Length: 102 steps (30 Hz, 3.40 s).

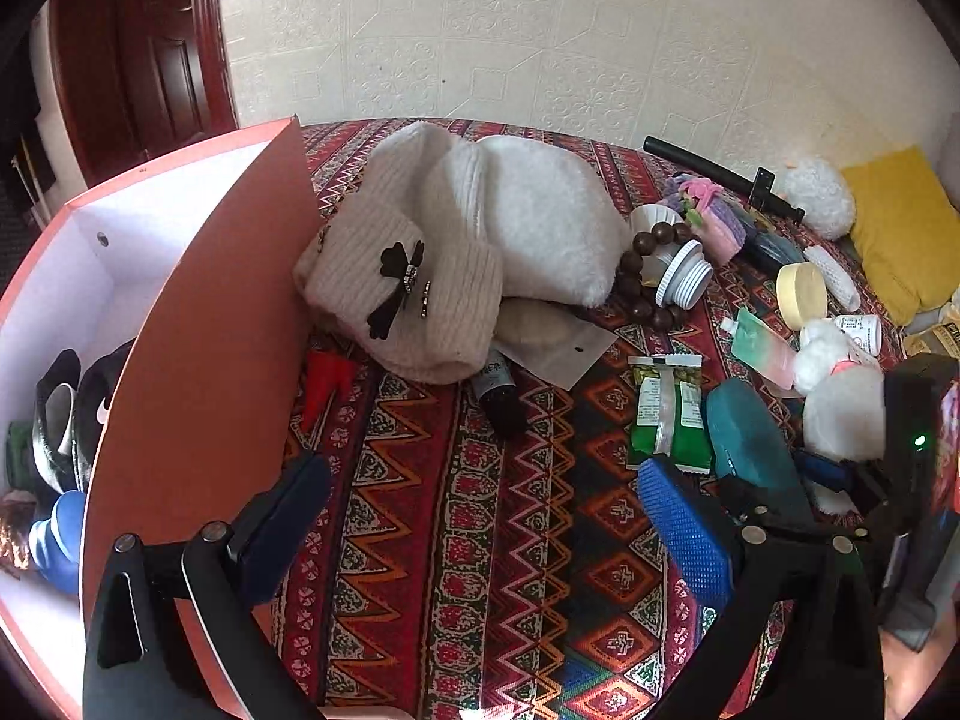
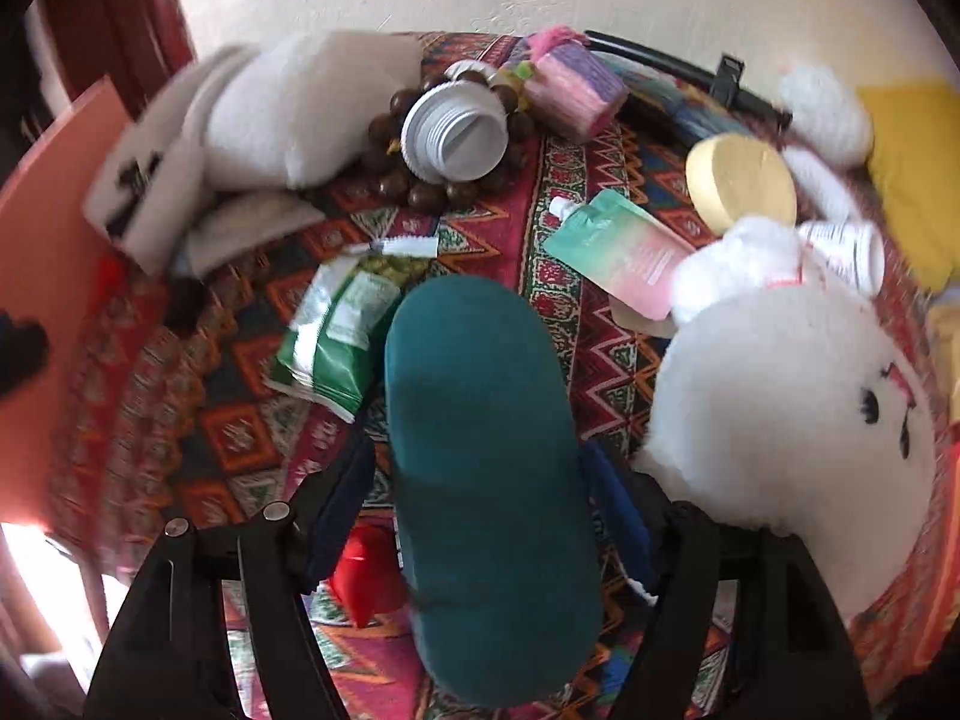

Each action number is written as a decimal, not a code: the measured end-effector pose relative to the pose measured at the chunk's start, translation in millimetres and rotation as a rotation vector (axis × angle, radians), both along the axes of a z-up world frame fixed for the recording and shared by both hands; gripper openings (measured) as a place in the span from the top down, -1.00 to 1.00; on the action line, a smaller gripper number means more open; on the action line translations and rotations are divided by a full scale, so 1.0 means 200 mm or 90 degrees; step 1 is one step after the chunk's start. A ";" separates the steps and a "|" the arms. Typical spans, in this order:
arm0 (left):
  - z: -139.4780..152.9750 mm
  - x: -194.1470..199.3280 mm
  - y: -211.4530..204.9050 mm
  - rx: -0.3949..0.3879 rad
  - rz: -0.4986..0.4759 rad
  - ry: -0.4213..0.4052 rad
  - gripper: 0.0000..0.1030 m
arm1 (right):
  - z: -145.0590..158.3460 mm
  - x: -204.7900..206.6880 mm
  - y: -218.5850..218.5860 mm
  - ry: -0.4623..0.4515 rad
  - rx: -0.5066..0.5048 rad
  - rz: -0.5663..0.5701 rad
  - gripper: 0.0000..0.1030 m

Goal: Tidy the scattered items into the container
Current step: 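Grasp the teal slipper with the right gripper while the left grasps the green snack bag, then drop the snack bag into the box with the left gripper while the right drops the slipper in, then grasp the red cone with the left gripper while the right grasps the red cup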

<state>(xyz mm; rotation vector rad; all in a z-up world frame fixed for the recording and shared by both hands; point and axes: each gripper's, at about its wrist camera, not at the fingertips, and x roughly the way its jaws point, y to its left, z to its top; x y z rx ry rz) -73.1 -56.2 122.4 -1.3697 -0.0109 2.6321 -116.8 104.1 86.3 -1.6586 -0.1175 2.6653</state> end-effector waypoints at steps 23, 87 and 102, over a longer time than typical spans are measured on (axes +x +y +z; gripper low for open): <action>-0.31 -0.33 0.59 0.016 -0.119 -0.049 0.43 | 0.49 0.23 0.79 0.275 -0.406 -0.208 -0.28; 0.49 0.43 -1.89 0.162 0.525 0.178 -0.96 | 0.99 0.44 -0.55 0.416 -0.323 0.174 -0.75; 0.54 0.28 -1.51 0.124 0.420 0.175 -0.96 | -0.05 0.31 0.12 0.048 -0.266 -0.063 -0.20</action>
